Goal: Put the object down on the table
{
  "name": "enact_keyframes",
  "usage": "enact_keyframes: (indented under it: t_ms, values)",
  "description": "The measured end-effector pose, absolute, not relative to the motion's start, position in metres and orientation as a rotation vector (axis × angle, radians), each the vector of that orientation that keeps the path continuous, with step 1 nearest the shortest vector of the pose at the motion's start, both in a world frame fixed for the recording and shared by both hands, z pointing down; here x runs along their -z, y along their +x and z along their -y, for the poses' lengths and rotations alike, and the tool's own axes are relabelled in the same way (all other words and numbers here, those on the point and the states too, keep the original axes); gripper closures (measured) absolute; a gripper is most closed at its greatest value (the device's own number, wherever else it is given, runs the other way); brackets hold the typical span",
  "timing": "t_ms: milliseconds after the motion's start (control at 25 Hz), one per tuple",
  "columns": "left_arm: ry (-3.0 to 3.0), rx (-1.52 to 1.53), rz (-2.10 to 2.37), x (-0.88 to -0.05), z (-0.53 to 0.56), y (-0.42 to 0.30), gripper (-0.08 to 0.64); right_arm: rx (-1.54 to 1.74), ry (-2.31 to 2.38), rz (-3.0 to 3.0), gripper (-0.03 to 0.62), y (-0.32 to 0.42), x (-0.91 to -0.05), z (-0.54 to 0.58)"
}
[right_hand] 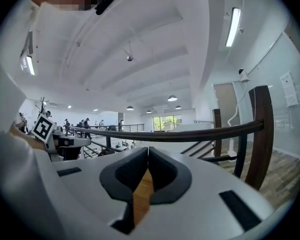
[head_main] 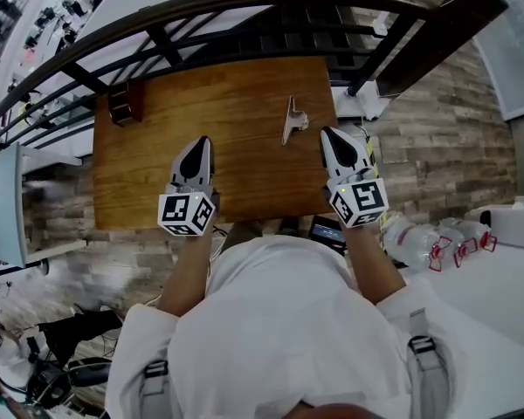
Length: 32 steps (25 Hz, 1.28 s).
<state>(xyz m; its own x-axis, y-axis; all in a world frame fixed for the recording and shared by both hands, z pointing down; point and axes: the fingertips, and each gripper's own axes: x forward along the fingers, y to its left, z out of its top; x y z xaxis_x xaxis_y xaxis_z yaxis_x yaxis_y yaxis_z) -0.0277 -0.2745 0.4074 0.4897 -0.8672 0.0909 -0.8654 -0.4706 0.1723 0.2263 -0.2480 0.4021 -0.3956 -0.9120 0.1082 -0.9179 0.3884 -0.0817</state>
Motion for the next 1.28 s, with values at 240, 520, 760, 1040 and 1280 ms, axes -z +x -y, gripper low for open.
enact_keyframes:
  t_ms: [240, 520, 760, 1040, 1280]
  values:
    - [2.497, -0.01, 1.547, -0.417, 0.251, -0.016, 0.545, -0.246, 1.7, 2.548, 0.566, 0.25, -0.427, 0.236]
    - [2.495, -0.016, 1.519, -0.424, 0.23, 0.001, 0.545, -0.268, 1.679, 2.582, 0.568, 0.264, -0.433, 0.224]
    - [2.58, -0.014, 1.431, -0.413, 0.228, 0.031, 0.545, -0.244, 1.673, 2.599, 0.568, 0.279, -0.429, 0.216]
    - [2.574, -0.049, 1.297, -0.43, 0.22, 0.042, 0.545, -0.312, 1.682, 2.636, 0.568, 0.283, -0.43, 0.212]
    - [2.585, -0.051, 1.26, -0.431, 0.216, 0.055, 0.545, -0.331, 1.664, 2.666, 0.568, 0.287, -0.43, 0.206]
